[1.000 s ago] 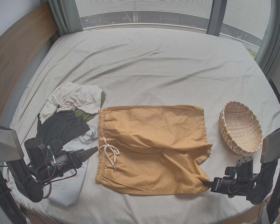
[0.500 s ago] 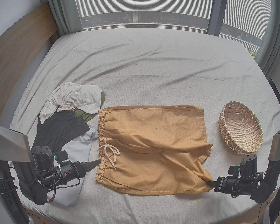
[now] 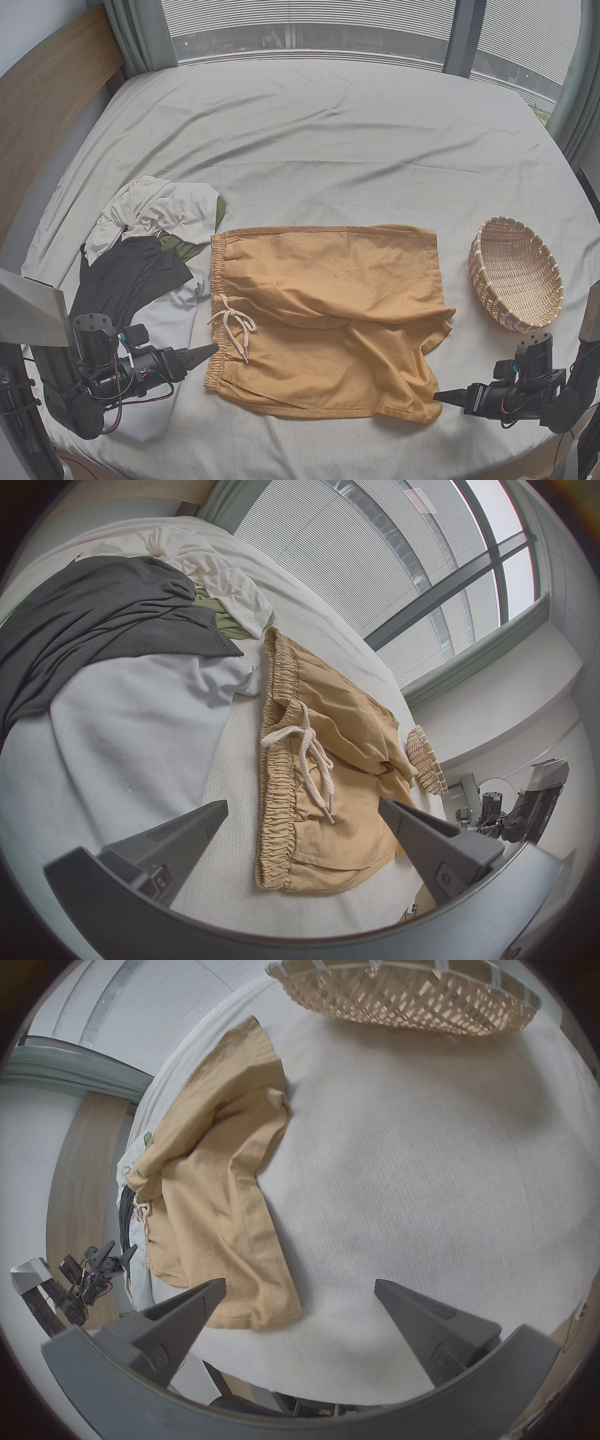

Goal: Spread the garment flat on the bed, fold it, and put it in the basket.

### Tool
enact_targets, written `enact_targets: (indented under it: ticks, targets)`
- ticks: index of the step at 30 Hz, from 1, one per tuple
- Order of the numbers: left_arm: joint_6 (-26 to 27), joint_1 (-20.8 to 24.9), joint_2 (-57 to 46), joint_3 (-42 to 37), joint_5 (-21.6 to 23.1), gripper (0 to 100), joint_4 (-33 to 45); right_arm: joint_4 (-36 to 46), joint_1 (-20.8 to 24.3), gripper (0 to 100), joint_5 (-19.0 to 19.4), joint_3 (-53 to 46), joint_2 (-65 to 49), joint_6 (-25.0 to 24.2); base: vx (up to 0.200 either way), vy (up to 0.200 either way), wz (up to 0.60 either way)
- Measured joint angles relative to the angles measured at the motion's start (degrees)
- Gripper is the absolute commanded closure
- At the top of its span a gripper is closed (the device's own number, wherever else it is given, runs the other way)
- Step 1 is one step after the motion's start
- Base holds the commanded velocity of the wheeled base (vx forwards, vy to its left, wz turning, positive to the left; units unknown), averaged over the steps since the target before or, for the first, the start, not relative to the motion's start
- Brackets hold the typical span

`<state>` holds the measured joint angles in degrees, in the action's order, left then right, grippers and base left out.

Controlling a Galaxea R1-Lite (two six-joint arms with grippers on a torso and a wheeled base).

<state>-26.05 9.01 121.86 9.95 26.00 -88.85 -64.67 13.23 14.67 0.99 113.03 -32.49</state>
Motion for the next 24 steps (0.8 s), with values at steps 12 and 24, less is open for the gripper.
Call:
enact_targets:
  ticks: [12,24]
  targets:
    - [-1.58,2.47,0.83,-2.88,0.07,0,0.06,-2.74,0.46,0,2.57,0.02,1.57,-0.38,0.0,0.0,0.0]
    - [-4.22,4.07,3.39,-4.83,-0.48,0,0.13,-2.99,0.39,0,2.74,0.02,2.05,-0.44,0.0,0.0,0.0]
